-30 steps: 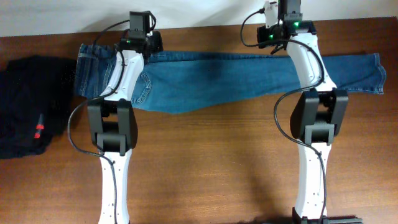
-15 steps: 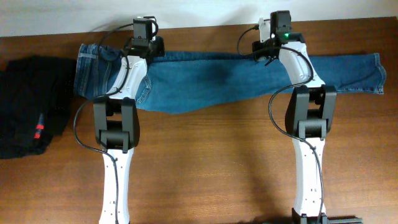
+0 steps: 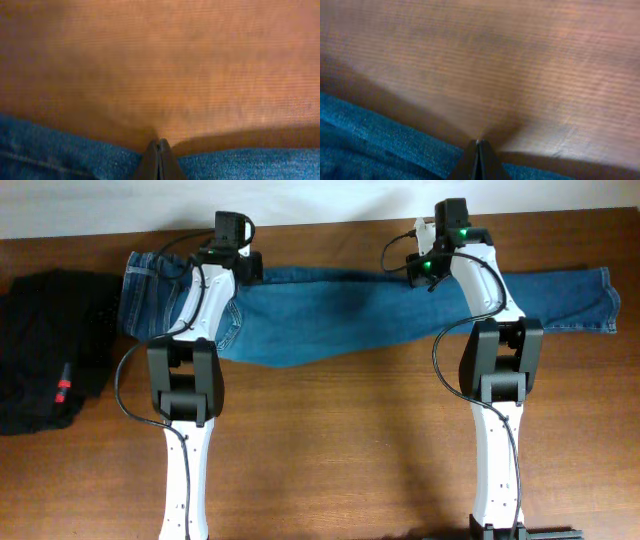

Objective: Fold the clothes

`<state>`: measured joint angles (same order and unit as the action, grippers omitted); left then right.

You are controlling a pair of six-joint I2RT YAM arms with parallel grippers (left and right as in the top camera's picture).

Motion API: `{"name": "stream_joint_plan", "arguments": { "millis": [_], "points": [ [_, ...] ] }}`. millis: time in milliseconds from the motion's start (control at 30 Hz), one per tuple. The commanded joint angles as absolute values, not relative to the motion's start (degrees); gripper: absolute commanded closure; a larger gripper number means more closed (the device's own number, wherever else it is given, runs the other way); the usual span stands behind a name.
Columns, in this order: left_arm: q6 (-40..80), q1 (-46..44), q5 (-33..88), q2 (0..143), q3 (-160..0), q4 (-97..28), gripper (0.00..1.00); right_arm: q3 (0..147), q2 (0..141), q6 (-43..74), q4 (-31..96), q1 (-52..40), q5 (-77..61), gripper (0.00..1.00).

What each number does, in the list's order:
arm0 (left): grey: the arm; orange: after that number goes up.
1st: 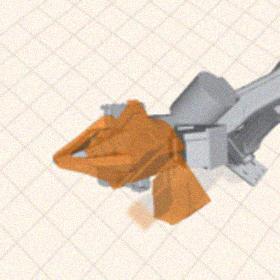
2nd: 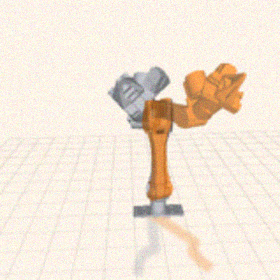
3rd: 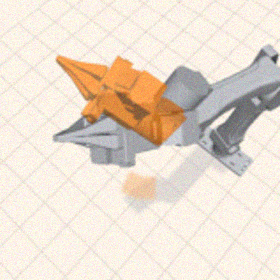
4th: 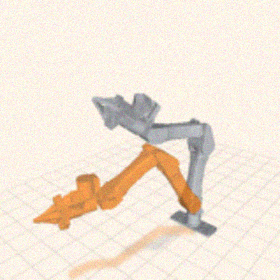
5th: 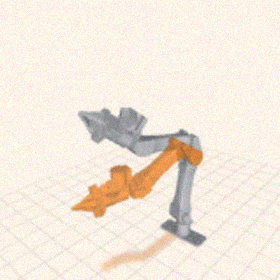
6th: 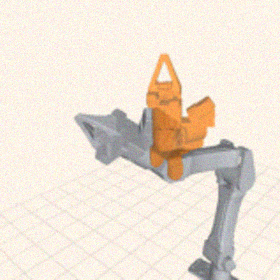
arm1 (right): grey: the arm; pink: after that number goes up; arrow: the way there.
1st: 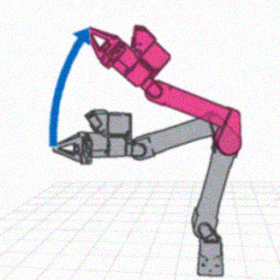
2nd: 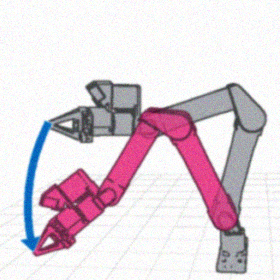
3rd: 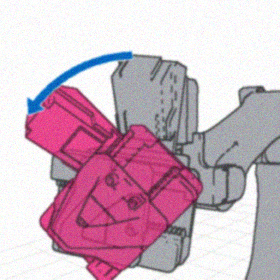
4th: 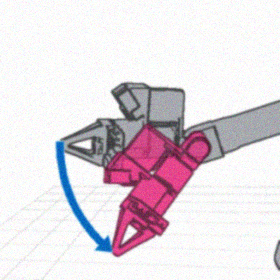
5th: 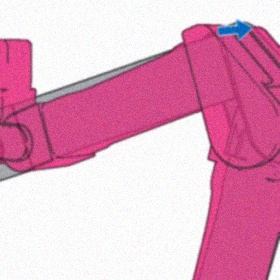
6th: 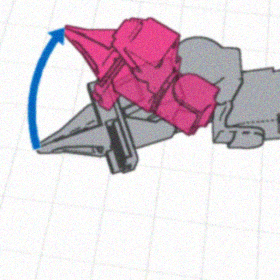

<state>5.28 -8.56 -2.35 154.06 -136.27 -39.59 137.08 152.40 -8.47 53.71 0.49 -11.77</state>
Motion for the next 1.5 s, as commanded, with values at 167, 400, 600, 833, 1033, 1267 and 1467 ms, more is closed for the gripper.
{"name": "stream_joint_plan", "arguments": {
  "millis": [167,400,600,833,1033,1267,1467],
  "points": [
    [6.24,-8.27,-2.72,156.31,-140.35,-56.55,1.0,135.28,154.12,-7.42,60.86,0.38,-14.81,0.96],
    [9.82,-10.57,-2.31,156.31,-146.87,-68.58,1.0,135.28,154.12,-7.46,67.61,1.32,-14.63,0.96],
    [11.7,-13.93,-2.52,156.31,-148.7,-74.67,1.0,135.28,154.01,-8.14,74.61,3.2,-14.61,0.96],
    [17.37,-15.03,-2.5,156.31,-148.79,-79.64,1.0,135.28,153.95,-9.06,81.43,4.25,-14.39,0.96],
    [17.34,-14.96,-4.47,156.31,-148.79,-82.87,1.0,135.28,153.91,-10.28,83.44,4.03,-14.41,0.96],
    [17.34,-14.96,-4.73,156.31,-148.79,-87.0,1.0,135.28,153.8,-10.26,86.94,4.05,-14.41,0.96],
    [17.34,-14.98,-3.81,156.16,-148.9,-91.15,1.0,135.28,153.47,-10.07,88.03,4.05,-14.41,0.96]
  ]
}}
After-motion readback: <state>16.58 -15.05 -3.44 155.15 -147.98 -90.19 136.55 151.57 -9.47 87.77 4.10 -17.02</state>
